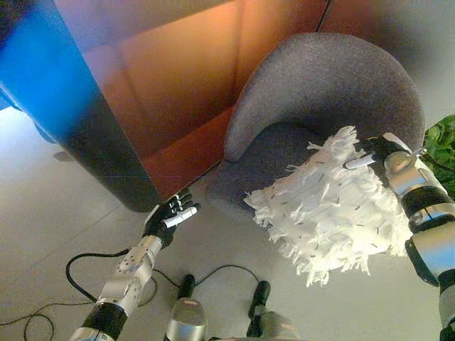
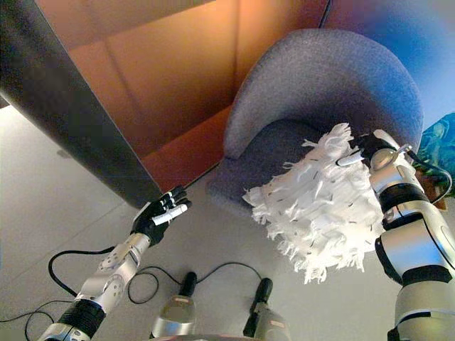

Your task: Pick up the pillow and put it on the sofa.

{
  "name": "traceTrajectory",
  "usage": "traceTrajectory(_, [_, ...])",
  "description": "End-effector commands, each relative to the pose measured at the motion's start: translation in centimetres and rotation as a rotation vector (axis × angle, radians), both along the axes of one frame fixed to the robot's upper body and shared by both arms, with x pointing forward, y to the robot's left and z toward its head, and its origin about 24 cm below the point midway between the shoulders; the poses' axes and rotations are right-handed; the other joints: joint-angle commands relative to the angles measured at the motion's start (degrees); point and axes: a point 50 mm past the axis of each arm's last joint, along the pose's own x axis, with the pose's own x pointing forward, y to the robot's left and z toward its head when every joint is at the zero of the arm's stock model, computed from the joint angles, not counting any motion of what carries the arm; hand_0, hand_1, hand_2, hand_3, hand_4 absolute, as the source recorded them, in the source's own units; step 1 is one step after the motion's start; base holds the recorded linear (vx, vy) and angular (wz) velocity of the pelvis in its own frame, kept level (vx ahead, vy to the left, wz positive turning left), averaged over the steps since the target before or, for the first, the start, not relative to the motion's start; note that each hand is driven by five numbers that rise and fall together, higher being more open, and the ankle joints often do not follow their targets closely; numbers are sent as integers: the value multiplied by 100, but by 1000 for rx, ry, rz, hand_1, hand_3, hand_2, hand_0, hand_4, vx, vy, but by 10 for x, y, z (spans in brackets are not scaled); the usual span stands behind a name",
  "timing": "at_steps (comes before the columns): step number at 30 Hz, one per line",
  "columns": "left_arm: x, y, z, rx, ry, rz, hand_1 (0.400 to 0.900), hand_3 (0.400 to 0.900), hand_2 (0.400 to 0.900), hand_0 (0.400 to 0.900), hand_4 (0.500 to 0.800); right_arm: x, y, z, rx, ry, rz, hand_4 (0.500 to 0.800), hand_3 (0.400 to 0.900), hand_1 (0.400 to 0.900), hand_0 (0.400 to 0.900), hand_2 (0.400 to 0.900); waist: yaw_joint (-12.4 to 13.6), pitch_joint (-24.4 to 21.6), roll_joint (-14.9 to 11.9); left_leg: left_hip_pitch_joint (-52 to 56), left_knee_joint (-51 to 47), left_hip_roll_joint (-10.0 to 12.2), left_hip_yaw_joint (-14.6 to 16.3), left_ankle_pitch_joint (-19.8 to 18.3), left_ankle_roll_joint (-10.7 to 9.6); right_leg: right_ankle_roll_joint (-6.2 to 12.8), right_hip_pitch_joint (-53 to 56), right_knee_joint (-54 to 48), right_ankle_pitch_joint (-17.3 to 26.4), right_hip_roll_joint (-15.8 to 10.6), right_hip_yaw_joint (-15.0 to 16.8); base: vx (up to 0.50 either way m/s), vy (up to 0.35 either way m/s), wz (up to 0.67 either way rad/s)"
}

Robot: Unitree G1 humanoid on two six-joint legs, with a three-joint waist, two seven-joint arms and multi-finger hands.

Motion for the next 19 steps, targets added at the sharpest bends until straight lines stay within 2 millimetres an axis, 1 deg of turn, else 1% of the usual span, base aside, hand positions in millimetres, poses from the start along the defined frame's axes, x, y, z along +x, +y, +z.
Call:
traceTrajectory(1, [9, -17, 30, -45, -164, -98, 900, 900, 900, 900, 800, -3, -27, 80, -215, -169, -50, 800, 900, 900, 900, 900, 8, -702, 35, -300, -8, 63, -66, 80, 64, 623, 499, 36, -186, -279, 76, 66, 11, -2])
traceTrajectory(5, [6, -15, 25, -47, -151, -92, 900, 900, 900, 900, 800, -7, -32, 80, -238, -181, -78, 800, 900, 900, 900, 900, -10, -796, 25, -237, -20, 73, -44, 52, 58, 633, 552, 16, -205, -277, 89, 30, 8, -2])
traceTrajectory(12, [2, -14, 23, -53, -139, -79, 900, 900, 900, 900, 800, -12, -39, 82, -254, -231, -124, 800, 900, 900, 900, 900, -52, -915, 29, -179, -44, 81, -20, 33, 45, 655, 597, 7, -230, -282, 114, 15, 17, -2])
traceTrajectory(17, [-4, -13, 17, -64, -123, -65, 900, 900, 900, 900, 800, -16, -41, 72, -232, -254, -107, 800, 900, 900, 900, 900, -124, -1049, 32, -108, -44, 57, 43, -8, 40, 672, 659, 7, -259, -323, 96, 20, 44, 0])
traceTrajectory(19, [-6, -12, 15, -71, -108, -58, 900, 900, 900, 900, 800, -16, -37, 65, -208, -266, -89, 800, 900, 900, 900, 900, -150, -1080, 37, -69, -44, 58, 74, -29, 40, 673, 691, 7, -272, -336, 85, 8, 19, -1])
